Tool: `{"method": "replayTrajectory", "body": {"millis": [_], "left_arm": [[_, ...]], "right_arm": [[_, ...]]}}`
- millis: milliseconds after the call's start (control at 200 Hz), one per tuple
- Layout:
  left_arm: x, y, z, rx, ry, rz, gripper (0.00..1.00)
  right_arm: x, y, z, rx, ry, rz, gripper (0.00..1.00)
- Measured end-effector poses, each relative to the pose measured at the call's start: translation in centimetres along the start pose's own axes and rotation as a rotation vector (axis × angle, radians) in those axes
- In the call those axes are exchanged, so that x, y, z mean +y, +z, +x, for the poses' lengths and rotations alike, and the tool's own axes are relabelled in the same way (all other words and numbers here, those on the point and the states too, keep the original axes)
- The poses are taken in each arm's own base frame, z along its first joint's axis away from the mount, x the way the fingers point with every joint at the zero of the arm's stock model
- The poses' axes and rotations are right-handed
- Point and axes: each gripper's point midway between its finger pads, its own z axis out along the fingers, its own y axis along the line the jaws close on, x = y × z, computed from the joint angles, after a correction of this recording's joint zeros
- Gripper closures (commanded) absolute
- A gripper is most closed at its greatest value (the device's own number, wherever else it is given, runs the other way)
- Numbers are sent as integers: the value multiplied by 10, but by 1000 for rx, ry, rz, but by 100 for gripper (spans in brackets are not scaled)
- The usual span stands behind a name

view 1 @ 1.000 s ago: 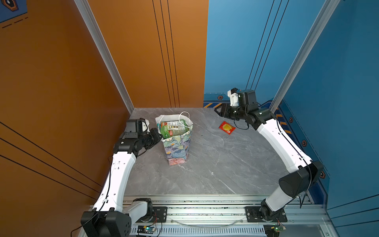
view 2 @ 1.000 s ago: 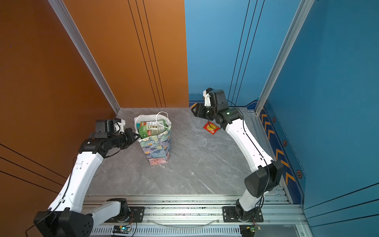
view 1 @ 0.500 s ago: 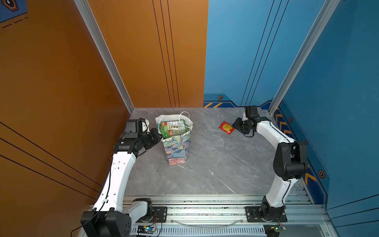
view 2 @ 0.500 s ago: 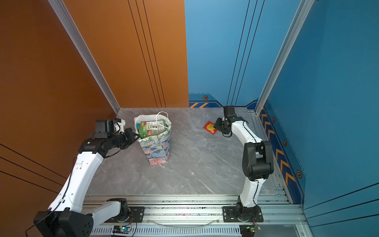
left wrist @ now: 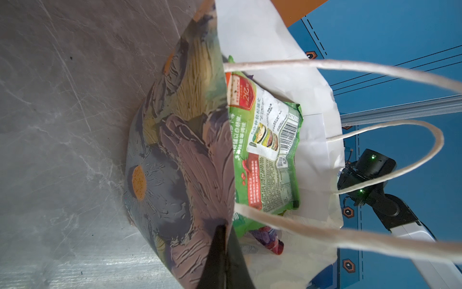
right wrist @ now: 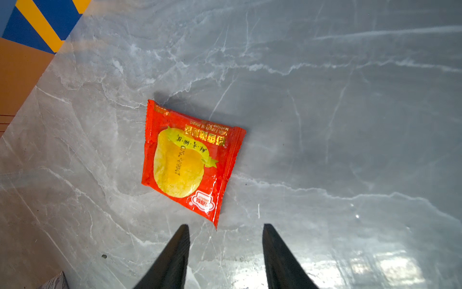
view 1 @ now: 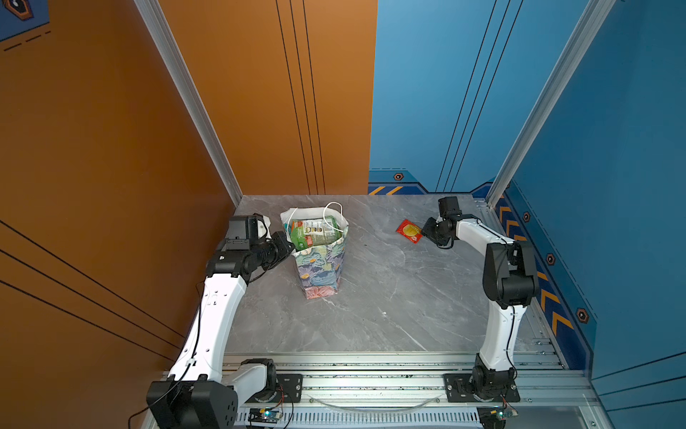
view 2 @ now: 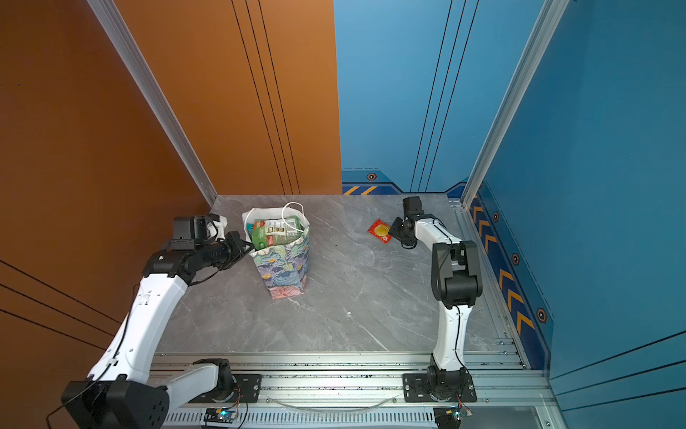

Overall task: Place the snacks into the paper bag
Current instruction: Pick up the snack from the top-center of the table.

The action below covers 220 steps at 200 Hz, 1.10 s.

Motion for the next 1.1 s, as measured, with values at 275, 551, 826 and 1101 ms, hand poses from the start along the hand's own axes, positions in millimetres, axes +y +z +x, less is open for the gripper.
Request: {"method": "replayTrajectory", "body": {"millis": [275, 551, 826, 1101], "left_arm": [[0, 0, 0, 0, 0, -1, 100], [0, 1, -1, 1, 0, 0, 100], [1, 1, -2, -2, -4, -3, 100], [2, 1, -2, -3, -5, -4, 100]], "right_arm": [[-7, 31, 4, 22, 30, 10, 52], [3, 43, -5, 13, 67, -47, 54], [10, 57, -15, 5, 119, -112, 91], [10, 57, -14, 19, 181, -148, 100]]}}
